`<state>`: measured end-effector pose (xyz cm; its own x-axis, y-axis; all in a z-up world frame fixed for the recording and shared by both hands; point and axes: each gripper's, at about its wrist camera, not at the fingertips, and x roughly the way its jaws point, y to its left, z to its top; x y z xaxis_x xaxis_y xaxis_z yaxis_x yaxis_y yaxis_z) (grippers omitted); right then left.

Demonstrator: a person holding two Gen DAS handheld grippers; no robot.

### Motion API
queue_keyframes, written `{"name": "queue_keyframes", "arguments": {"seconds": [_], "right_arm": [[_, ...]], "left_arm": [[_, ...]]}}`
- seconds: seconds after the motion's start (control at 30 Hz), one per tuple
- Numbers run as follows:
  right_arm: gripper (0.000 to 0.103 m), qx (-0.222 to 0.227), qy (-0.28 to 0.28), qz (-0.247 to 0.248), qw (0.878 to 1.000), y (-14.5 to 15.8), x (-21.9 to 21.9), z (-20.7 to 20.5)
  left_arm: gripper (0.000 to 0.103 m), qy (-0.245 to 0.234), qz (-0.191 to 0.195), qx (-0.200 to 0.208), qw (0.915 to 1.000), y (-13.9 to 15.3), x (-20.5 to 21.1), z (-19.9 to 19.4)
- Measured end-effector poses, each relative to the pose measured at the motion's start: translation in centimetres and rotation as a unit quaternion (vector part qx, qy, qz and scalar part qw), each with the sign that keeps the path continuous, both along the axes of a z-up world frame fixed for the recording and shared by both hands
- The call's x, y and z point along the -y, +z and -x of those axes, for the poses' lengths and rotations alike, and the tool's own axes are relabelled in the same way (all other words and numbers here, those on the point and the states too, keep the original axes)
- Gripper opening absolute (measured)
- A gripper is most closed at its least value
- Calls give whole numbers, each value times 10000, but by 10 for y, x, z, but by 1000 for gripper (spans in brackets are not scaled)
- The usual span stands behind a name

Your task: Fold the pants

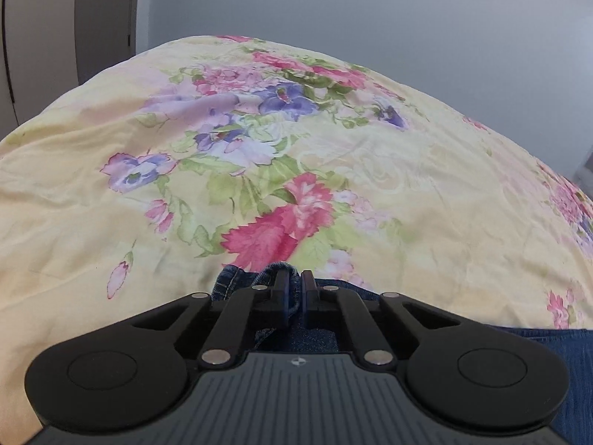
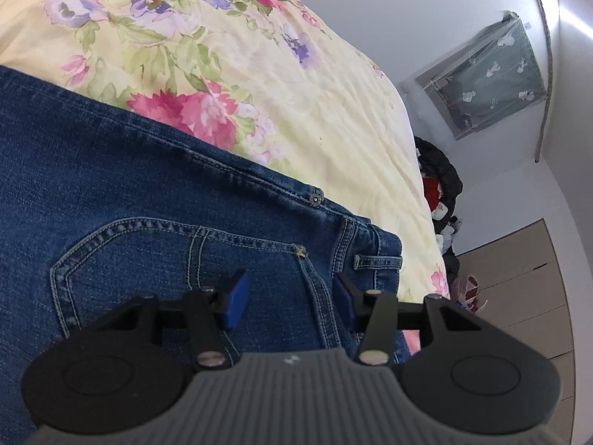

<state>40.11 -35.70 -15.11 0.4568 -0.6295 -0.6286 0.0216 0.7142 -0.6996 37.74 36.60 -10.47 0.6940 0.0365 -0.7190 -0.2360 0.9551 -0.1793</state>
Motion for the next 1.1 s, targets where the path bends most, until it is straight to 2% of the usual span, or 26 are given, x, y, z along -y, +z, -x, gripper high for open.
{"name": "queue_keyframes", "arguments": {"seconds": [0.07,0.1,0.13,0.27,0.37,0.4,0.43,0.63,0.7,0.77,0.87,0.97,1.03,1.1], "right_arm": [[45,50,-74,53,9999,-1,0,0],[45,75,-107,83,9999,-2,-2,0],[45,78,-109,115,9998,-3,-4,1],[45,27,85,165,9998,-2,-15,7],[45,-18,199,218,9996,0,-20,12],[45,-26,215,230,9995,0,-21,13],[45,-32,226,247,9994,1,-22,14],[45,6,338,391,9987,2,-20,25],[45,60,342,431,9985,3,-19,28],[45,154,316,403,9986,5,-17,31],[45,195,324,265,9989,6,-18,33],[45,131,376,274,9988,2,-19,34],[45,138,358,231,9990,2,-19,34],[45,203,318,150,9992,7,-16,37]], "left_arm": [[7,81,-167,-1,9998,2,1,0],[14,184,-199,-40,9996,1,0,-2],[27,202,-101,-143,9996,-1,-4,-4],[31,299,137,-206,9992,-8,-13,-7],[28,479,388,-171,9980,-12,-17,-8],[15,532,377,-180,9977,-12,-16,-8],[8,528,313,-187,9979,-10,-14,-7],[5,592,-611,167,9962,27,3,11],[5,651,-810,130,9945,32,1,8],[5,804,-797,29,9936,27,-5,3],[5,633,-942,-121,9935,9,-3,-6],[6,697,-698,-221,9949,-6,-10,-10],[26,799,-755,-235,9937,-7,-12,-6],[33,762,-928,-247,9925,1,-9,-1]]}}
